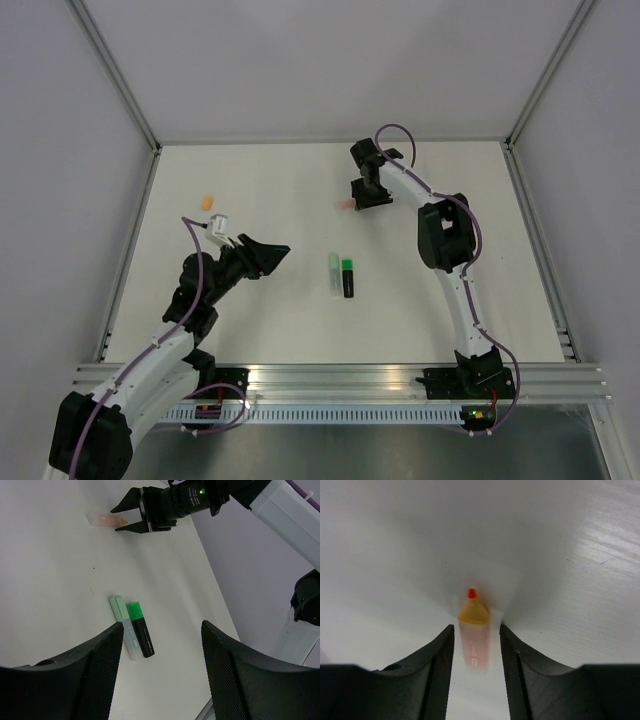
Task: Insert the pens into the pen caps
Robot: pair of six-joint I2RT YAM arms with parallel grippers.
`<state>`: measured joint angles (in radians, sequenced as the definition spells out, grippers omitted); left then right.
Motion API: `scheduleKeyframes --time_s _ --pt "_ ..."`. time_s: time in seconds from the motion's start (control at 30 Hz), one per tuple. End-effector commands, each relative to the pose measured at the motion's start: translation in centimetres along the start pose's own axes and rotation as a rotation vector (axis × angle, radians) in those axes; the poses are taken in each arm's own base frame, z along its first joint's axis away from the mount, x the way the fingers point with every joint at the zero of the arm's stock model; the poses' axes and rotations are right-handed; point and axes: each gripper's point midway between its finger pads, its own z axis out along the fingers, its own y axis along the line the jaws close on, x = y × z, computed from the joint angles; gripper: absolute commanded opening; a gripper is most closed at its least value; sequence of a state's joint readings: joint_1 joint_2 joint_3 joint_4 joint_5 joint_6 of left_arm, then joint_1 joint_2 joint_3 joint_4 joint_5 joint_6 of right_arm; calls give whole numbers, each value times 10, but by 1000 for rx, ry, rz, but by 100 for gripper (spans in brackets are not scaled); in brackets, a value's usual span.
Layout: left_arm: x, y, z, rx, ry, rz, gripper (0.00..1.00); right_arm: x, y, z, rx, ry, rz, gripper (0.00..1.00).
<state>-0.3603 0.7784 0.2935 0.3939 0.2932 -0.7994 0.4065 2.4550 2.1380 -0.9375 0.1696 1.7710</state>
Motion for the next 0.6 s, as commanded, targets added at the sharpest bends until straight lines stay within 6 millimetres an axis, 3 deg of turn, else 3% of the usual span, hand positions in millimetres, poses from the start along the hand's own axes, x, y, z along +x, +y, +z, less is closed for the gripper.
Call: scheduleKeyframes --time_s 0.0,0.27,0.57 --pt "-3 -10 -2 37 -10 -21 69 -6 -6 2 42 -9 -27 46" --pt "-5 -11 -5 41 -21 -21 69 -23 -30 3 97 -46 -187 38" --pt "-6 -7 -5 18 -31 -19 70 -51 -34 -5 79 -60 -359 28"
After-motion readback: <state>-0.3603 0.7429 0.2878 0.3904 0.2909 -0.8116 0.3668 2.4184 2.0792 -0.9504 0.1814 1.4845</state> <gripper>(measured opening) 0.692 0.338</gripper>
